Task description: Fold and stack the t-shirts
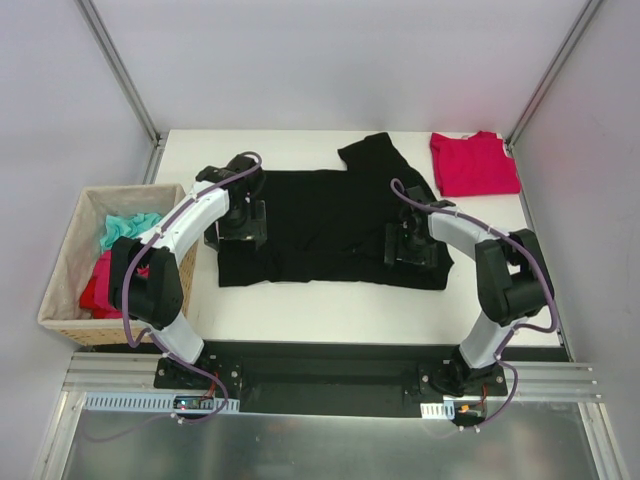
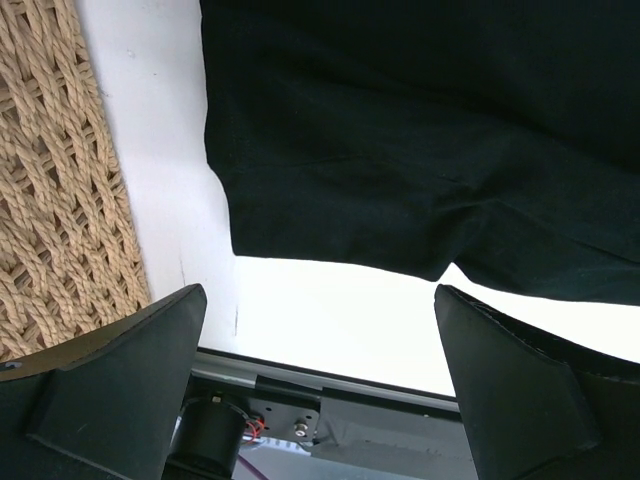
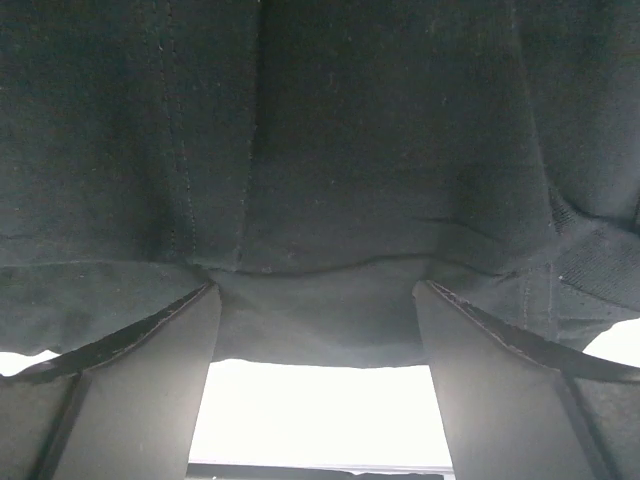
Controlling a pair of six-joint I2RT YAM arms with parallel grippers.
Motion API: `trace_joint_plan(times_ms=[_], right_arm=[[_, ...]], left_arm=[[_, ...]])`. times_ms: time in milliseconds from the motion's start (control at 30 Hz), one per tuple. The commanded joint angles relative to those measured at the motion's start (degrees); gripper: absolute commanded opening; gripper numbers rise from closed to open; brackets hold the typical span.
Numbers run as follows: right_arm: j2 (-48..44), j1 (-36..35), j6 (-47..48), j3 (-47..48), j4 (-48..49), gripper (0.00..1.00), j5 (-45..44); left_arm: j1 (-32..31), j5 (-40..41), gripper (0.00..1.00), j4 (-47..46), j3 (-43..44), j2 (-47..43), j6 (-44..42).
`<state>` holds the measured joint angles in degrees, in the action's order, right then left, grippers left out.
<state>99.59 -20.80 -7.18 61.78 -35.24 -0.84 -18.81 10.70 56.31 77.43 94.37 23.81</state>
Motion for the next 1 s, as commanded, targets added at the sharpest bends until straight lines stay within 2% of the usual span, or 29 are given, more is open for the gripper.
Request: trace_joint_plan(times_ms=[0, 333, 967], right_arm=[[-1.68, 2.59, -1.26, -3.33, 1.84, 0.83, 3.04], [-6.68, 7.96, -2.93, -10.27, 3.87, 0.83, 8.05], [-17.67, 12.97, -2.49, -19.76, 0.27, 0.84, 2.08]], left_arm=[[-0.53, 1.08, 0.99, 1.78, 2.46, -1.55, 1.59], [-0.53, 0.64, 0.99, 1.87, 3.69, -1.38, 1.50], [-0.62, -1.91, 0.99, 1.69, 4.22, -1.29, 1.94]])
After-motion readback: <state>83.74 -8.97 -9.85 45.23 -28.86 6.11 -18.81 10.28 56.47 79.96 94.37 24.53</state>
